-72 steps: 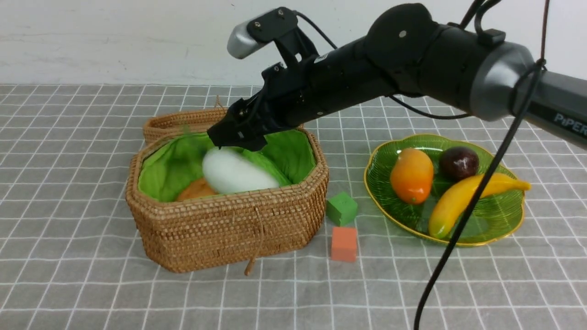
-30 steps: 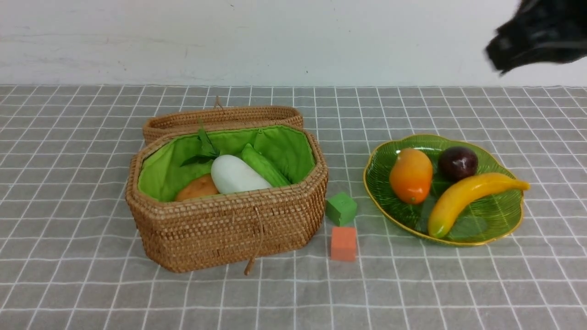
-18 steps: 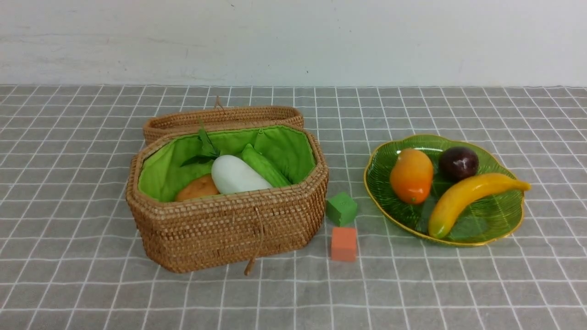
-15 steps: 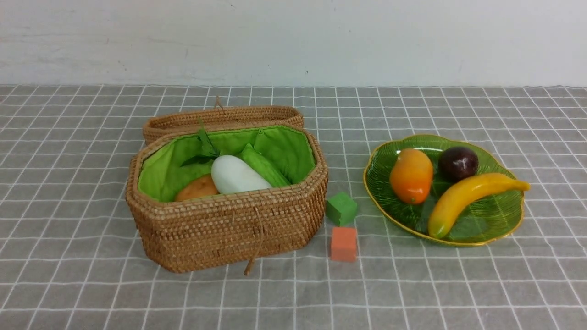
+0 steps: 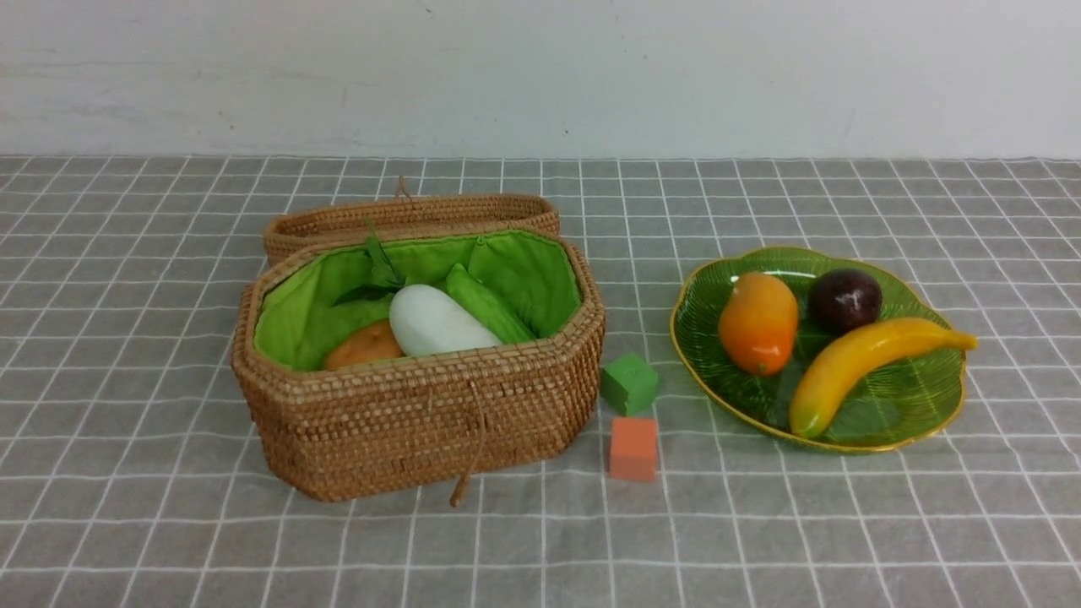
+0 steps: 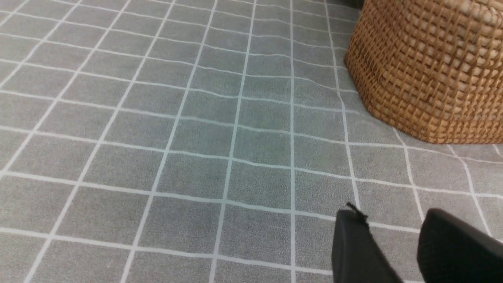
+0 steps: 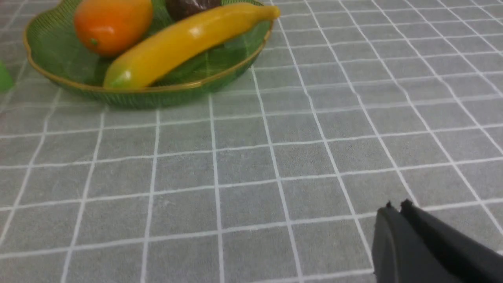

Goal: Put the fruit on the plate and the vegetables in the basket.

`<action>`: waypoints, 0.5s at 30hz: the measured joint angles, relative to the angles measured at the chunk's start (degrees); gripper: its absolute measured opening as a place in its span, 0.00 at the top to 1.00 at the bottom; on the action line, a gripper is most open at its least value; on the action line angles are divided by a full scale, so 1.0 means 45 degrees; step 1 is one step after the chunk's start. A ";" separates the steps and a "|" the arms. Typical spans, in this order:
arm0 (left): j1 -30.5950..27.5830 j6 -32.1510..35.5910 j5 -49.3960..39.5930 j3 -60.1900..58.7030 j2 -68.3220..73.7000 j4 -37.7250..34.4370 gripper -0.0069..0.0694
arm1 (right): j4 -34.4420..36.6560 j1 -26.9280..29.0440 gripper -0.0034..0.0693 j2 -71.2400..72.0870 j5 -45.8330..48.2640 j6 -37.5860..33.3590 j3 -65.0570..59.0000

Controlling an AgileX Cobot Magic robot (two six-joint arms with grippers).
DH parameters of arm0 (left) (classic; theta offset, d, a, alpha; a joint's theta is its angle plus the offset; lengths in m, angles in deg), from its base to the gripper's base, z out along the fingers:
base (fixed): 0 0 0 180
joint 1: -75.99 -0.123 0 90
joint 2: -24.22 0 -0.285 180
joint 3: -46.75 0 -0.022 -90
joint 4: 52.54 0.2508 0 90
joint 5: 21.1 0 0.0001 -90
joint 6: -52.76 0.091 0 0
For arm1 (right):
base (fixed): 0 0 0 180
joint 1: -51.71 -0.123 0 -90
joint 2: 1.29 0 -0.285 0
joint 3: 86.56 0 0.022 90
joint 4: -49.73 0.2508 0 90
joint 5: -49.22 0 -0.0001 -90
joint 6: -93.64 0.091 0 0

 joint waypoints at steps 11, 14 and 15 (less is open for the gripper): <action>0.0000 0.0000 0.0000 0.0000 0.0000 0.0000 0.60 | 0.0000 0.0000 0.92 0.0010 -0.0349 0.0000 -0.0068; 0.0000 0.0000 0.0000 0.0000 0.0000 0.0000 0.60 | 0.0000 0.0000 0.92 0.0010 -0.0349 0.0000 -0.0068; 0.0000 0.0000 0.0000 0.0000 0.0000 0.0000 0.60 | 0.0000 0.0000 0.92 0.0010 -0.0349 0.0000 -0.0068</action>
